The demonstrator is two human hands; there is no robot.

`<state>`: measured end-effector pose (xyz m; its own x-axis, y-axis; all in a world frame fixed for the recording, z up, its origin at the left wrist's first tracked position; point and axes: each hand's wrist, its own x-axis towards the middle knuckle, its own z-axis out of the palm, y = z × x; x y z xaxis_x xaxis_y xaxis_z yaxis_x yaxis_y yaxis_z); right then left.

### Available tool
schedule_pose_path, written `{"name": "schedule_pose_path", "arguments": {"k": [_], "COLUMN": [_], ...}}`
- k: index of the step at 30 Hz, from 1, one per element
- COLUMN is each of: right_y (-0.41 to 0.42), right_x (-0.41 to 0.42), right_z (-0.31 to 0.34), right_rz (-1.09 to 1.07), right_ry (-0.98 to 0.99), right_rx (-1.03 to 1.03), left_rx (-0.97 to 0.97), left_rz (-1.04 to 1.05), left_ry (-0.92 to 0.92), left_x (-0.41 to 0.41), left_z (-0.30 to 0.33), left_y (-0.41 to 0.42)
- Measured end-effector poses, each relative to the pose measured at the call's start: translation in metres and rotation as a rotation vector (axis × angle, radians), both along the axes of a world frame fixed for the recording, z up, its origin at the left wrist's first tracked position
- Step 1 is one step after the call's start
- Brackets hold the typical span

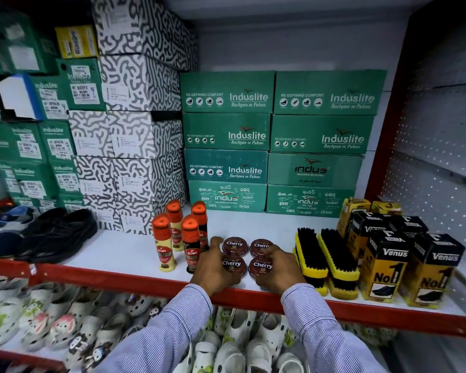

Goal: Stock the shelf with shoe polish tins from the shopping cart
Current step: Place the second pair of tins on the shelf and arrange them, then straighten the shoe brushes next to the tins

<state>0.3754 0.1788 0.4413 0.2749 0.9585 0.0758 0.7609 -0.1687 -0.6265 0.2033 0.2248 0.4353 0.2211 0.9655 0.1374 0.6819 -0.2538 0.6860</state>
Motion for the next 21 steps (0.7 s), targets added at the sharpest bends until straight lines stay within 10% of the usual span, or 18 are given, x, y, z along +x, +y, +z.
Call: {"name": "schedule_pose_path", "arguments": {"k": [13, 21], "right_y": [-0.056, -0.096], "right_x": [0.041, 0.103], "right_z": [0.028, 0.010], "right_rz": [0.006, -0.011], "right_ry": [-0.420, -0.475], "right_rx": [0.369, 0.196], "left_rx": [0.520, 0.524], "left_rz": [-0.284, -0.535], "left_ry": [0.412, 0.451], "left_x": [0.046, 0.119], "left_z": [0.020, 0.012], "left_y": [-0.033, -0.052]}}
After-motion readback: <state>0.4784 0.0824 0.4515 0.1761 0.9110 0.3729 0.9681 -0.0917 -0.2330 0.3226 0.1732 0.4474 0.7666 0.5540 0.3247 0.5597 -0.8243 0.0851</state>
